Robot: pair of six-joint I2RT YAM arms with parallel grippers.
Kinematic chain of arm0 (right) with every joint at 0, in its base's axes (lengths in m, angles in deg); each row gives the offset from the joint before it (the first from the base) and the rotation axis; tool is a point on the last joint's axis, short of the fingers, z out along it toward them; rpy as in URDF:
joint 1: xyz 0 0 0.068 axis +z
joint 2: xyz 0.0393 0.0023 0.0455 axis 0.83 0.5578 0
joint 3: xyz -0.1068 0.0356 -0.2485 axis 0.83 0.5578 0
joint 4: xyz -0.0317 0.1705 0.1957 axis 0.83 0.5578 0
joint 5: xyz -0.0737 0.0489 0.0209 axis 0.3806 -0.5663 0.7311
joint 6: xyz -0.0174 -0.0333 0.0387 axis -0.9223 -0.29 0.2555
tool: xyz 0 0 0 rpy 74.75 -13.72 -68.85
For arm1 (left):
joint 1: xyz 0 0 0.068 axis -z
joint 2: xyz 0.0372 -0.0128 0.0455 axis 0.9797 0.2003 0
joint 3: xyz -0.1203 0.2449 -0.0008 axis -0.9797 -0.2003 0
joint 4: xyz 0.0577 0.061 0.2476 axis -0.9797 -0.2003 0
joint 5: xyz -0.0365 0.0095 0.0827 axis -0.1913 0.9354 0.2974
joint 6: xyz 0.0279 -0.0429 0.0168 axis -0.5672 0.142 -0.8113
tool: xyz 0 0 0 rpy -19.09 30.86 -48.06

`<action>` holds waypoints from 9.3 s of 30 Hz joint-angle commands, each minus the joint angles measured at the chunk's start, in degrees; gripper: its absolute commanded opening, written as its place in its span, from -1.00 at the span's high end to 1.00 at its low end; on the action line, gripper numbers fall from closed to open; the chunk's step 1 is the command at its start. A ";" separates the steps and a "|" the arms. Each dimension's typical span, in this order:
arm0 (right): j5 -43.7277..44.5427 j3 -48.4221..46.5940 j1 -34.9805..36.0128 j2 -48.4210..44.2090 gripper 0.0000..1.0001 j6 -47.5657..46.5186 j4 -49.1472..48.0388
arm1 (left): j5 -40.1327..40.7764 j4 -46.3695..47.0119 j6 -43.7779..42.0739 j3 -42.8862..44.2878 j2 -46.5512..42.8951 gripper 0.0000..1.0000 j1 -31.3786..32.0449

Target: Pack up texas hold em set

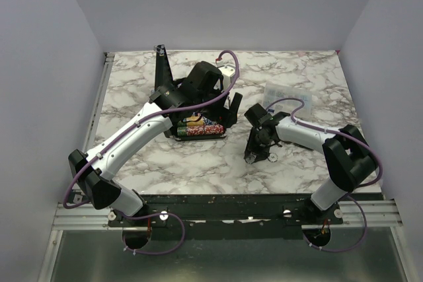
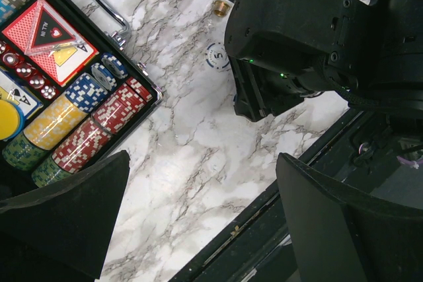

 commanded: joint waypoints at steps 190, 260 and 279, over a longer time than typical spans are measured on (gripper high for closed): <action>8.52 -12.12 -11.99 12.43 -0.13 -17.07 8.01 | 0.69 -0.34 -0.83 0.63 -1.01 -0.84 -0.12; 0.17 -9.22 0.75 6.56 -0.04 -8.73 6.43 | 0.44 -0.37 -0.65 0.63 -0.43 -0.84 -0.18; 6.61 -17.18 -3.77 11.29 -0.39 -11.37 8.72 | 0.71 -0.36 -0.69 0.72 -1.09 -0.84 -0.15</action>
